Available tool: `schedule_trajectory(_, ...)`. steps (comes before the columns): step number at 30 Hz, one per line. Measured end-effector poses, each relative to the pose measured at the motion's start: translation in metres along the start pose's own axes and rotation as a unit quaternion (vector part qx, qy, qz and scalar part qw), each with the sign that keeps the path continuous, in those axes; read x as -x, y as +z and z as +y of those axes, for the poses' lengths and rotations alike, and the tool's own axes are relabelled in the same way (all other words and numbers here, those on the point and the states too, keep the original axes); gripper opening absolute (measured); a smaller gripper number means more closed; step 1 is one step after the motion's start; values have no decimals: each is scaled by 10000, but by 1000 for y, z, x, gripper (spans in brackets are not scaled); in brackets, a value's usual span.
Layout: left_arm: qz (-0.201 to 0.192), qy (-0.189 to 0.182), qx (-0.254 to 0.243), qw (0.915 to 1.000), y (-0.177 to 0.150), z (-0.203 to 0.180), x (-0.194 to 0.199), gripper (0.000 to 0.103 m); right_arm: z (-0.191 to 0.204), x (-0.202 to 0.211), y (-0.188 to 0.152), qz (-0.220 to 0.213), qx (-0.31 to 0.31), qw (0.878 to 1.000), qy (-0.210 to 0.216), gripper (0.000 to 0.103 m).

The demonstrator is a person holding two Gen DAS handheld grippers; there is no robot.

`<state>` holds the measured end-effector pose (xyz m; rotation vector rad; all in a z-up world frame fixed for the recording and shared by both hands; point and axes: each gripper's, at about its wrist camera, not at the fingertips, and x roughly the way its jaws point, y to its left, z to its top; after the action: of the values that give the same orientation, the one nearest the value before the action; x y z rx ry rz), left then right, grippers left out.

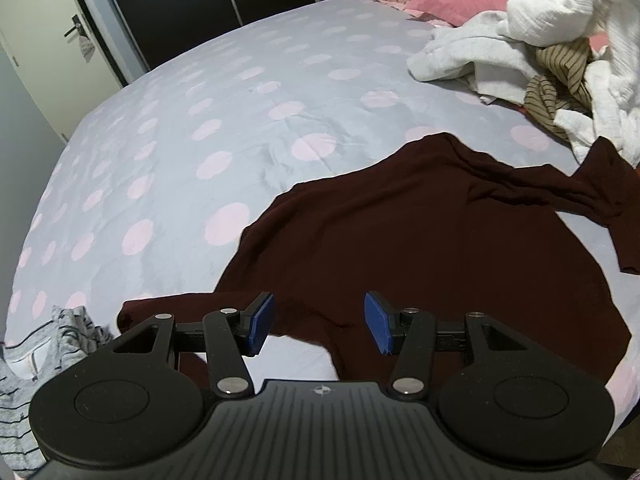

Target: Fold clothes

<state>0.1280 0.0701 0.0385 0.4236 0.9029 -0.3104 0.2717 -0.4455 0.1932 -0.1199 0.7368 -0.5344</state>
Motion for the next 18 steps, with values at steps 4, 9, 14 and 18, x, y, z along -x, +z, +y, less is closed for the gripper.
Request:
schedule_trajectory(4,83,56,138,9999,-1,8,-3,48,-21,-23,-11,644,-347,9971,199,56)
schedule_trajectory(9,126,-15,252,9996,2,15,-8,48,-36,-19,-38,1017,-359,9931,468,79)
schedule_trajectory(14,104,-62,420,9990,10,21,-9,48,-69,1,-31,825,-413,9951,352,87)
schedule_trajectory(18,-31,-88,470,9989,17,23,-5,48,-87,12,-21,791,-323,9961,208,87)
